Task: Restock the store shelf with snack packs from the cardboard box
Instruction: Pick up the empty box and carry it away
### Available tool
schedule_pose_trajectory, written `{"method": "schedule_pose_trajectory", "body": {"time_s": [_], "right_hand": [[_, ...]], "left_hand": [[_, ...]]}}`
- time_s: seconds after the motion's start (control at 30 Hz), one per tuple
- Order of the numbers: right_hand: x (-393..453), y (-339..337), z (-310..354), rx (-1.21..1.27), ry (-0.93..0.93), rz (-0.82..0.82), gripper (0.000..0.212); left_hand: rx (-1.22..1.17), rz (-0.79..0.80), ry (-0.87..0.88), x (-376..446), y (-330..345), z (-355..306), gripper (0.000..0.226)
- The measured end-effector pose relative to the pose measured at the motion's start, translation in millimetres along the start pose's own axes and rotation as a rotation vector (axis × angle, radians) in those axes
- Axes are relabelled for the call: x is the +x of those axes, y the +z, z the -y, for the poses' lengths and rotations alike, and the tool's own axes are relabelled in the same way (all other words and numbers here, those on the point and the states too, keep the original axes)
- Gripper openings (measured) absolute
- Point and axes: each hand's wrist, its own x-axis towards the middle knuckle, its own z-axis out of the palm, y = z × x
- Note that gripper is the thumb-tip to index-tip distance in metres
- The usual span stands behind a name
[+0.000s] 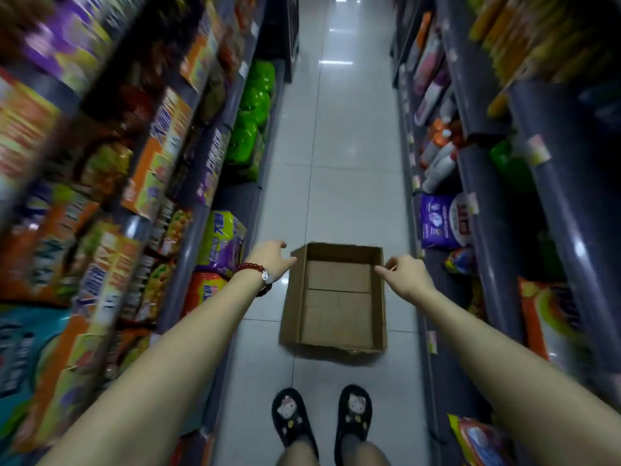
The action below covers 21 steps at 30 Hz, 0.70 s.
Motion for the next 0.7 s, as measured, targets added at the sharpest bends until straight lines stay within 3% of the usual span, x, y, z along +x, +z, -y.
{"method": "schedule_pose_trajectory", "body": {"time_s": [0.43,0.57,0.7], "right_hand": [[158.0,224.2,-144.4,0.158,0.096,0.017,0.05],[206.3,271.7,-178.6,0.162,0.113,-0.064,0.051],[250.4,303.0,-201.7,0.026,0.147,-0.295,0.066]], "left_hand": [[-0.386,0.165,-0.184,165.0,257.1,106.7,0.071],[-0.388,0.146,-0.159,208.1,309.9,119.5,0.072],[-0.393,0.068,-0.167,245.6,347.7,128.5,0.078]]}}
